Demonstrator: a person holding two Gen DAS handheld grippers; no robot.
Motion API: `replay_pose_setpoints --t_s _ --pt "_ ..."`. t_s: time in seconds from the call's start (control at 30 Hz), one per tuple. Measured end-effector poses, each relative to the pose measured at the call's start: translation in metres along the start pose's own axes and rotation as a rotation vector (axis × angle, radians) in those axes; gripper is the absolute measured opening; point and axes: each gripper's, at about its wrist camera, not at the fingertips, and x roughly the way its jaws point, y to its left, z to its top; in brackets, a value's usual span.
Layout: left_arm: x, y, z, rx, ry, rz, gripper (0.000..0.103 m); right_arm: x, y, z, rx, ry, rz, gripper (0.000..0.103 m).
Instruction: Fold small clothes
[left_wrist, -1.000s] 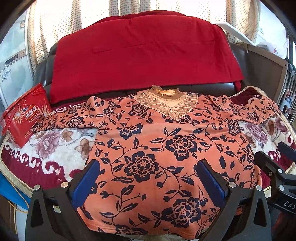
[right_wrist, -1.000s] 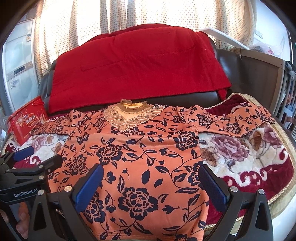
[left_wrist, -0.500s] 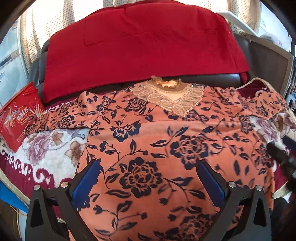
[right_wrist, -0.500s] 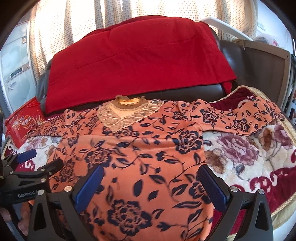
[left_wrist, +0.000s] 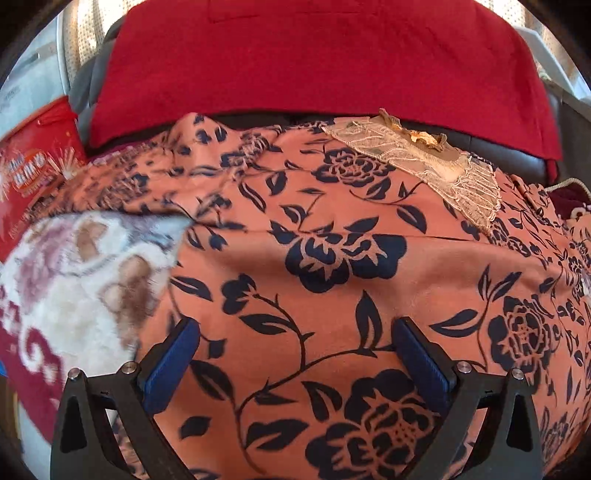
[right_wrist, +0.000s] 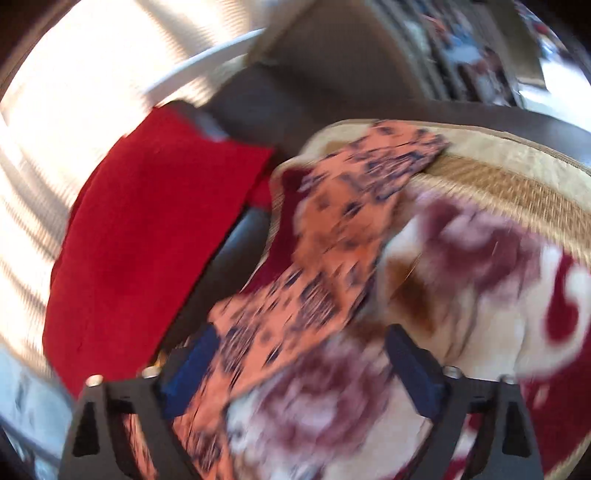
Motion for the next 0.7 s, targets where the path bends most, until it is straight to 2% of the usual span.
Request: replay_pose_setpoints --t_s 0.07,0.17,0.3,0.37,0.4,0.43,0.47,0.53,0.63,0.7 --pt "0.003 0.007 -0.003 -0.041 -0.007 -0.039 0.103 0.014 -0.013 0.02 0.049 -0.016 -0.023 0.077" --pt "0.007 0.016 -0.006 -0.093 -0.004 -0.096 0.103 0.033 -0.021 0.045 0.08 -0.052 -0.056 0.077" --pt "0.007 0.015 -0.009 -0.097 -0.025 -0.103 0.103 0.048 -0.005 0.064 0.07 -0.101 -0.105 0.076" --pt "0.007 0.016 -0.01 -0.101 -0.033 -0.111 0.103 0.062 0.006 0.073 0.029 -0.083 -0.177 0.059" --pt "0.008 0.018 -0.01 -0.105 -0.032 -0.119 0.103 0.069 0.014 0.079 0.002 -0.067 -0.244 0.03" --pt "0.008 0.02 -0.01 -0.111 -0.031 -0.127 0.103 0.074 0.018 0.086 -0.021 -0.057 -0.287 0.013" --pt "0.009 0.02 -0.01 -0.116 -0.028 -0.134 0.103 0.077 0.025 0.088 -0.047 -0.053 -0.317 0.012" --pt "0.009 0.022 -0.01 -0.121 -0.024 -0.142 0.103 0.073 0.055 0.09 -0.149 -0.069 -0.36 0.011" --pt "0.008 0.022 -0.01 -0.124 -0.019 -0.146 0.103 0.061 0.147 0.07 -0.406 -0.101 -0.305 0.01" --pt "0.009 0.022 -0.009 -0.124 -0.02 -0.145 0.103 0.055 0.213 0.038 -0.565 -0.105 -0.235 0.01"
